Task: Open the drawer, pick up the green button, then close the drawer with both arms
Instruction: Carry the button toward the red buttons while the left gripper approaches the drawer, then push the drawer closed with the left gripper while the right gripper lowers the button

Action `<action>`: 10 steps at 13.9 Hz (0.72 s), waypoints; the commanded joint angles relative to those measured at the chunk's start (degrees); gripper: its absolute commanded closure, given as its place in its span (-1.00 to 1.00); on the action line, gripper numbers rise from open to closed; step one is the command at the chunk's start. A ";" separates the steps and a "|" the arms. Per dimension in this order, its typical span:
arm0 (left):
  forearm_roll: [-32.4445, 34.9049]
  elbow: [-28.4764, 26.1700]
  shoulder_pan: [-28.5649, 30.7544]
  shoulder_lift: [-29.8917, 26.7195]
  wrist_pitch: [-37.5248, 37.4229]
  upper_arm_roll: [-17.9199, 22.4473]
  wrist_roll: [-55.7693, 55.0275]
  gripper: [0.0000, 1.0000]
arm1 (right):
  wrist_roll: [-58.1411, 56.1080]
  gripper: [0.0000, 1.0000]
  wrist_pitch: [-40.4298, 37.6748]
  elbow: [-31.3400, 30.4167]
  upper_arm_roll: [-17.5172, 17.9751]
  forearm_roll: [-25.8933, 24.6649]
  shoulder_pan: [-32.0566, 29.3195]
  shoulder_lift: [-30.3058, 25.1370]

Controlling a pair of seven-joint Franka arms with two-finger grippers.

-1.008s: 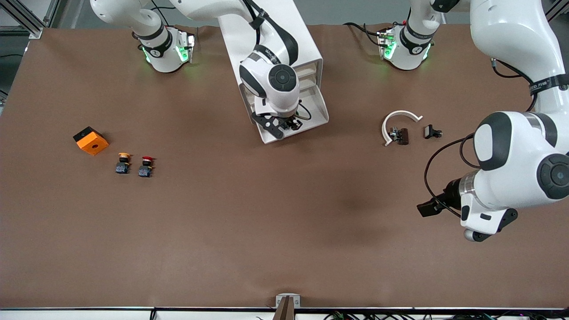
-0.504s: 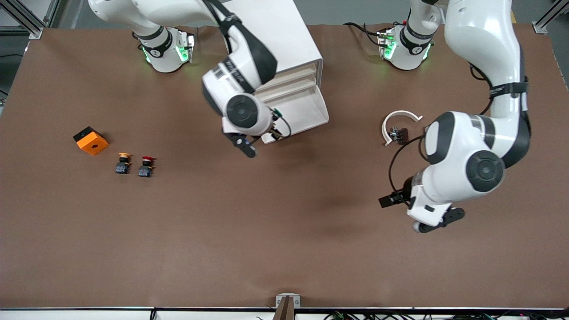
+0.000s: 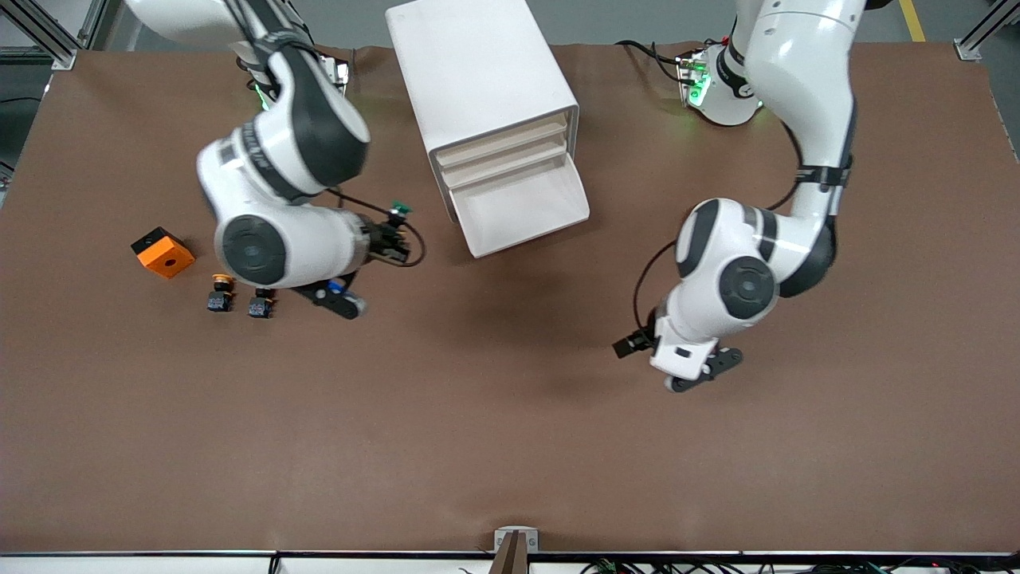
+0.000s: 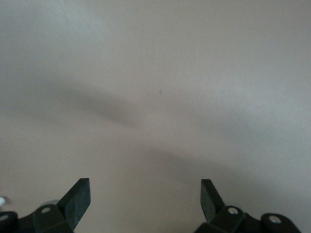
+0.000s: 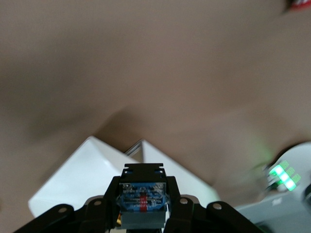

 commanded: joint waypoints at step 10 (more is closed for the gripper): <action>0.84 -10.60 -15.95 0.87 1.58 -0.44 -9.76 -1.00 | -32.66 0.48 18.01 -21.61 0.91 -14.65 -9.90 -9.05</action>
